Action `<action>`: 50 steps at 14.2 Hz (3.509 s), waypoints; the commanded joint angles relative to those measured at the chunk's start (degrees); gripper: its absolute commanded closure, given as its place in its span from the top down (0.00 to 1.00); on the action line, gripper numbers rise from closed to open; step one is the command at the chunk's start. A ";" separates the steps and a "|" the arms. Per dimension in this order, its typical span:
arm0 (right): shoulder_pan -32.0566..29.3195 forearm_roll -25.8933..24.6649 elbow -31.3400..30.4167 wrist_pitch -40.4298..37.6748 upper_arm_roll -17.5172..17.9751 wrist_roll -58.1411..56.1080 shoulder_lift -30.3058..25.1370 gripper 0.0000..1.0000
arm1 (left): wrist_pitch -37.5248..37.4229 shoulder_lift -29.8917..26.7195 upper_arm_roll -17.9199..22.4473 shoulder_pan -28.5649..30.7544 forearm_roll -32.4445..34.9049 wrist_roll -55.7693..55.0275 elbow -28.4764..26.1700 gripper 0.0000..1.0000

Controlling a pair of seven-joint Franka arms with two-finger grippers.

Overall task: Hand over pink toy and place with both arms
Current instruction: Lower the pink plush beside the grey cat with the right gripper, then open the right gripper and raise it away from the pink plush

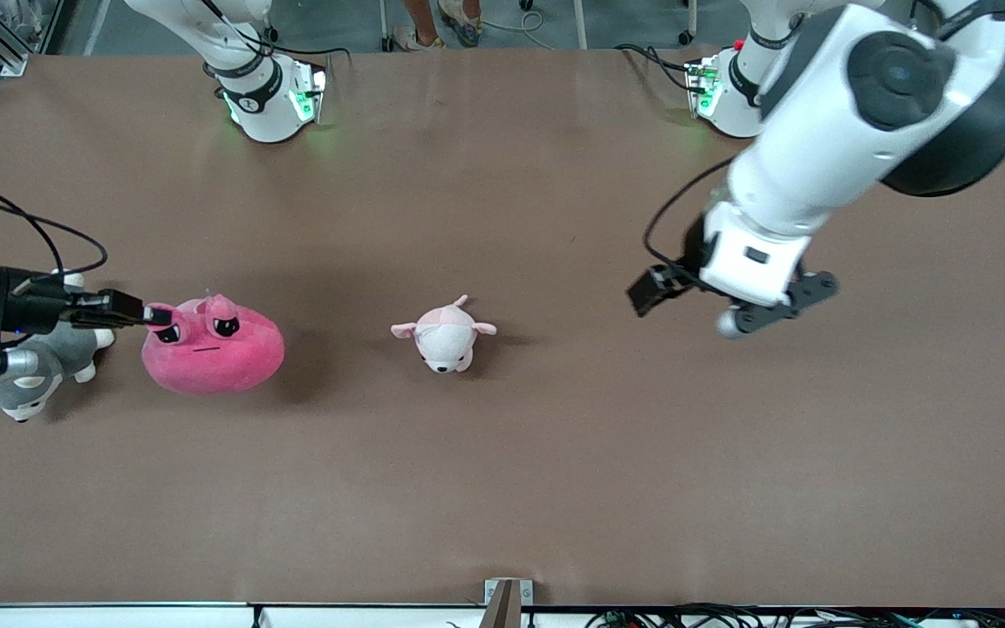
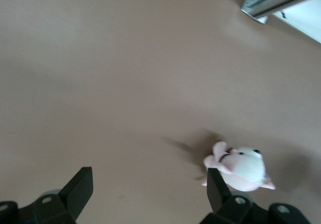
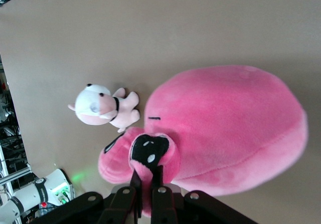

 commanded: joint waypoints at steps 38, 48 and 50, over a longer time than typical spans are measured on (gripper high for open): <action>-4.46 -1.65 7.47 -3.71 0.11 -7.72 12.70 1.00 | -10.54 -26.20 12.88 6.97 0.16 42.25 -19.71 1.00; -1.66 -17.21 14.59 -3.62 0.28 6.13 2.96 1.00 | -10.19 -26.29 13.05 7.06 -0.28 41.98 -19.54 1.00; 1.23 -22.29 14.60 -3.62 0.37 12.29 0.50 1.00 | -9.93 -26.03 13.05 7.06 -0.28 41.37 -19.54 1.00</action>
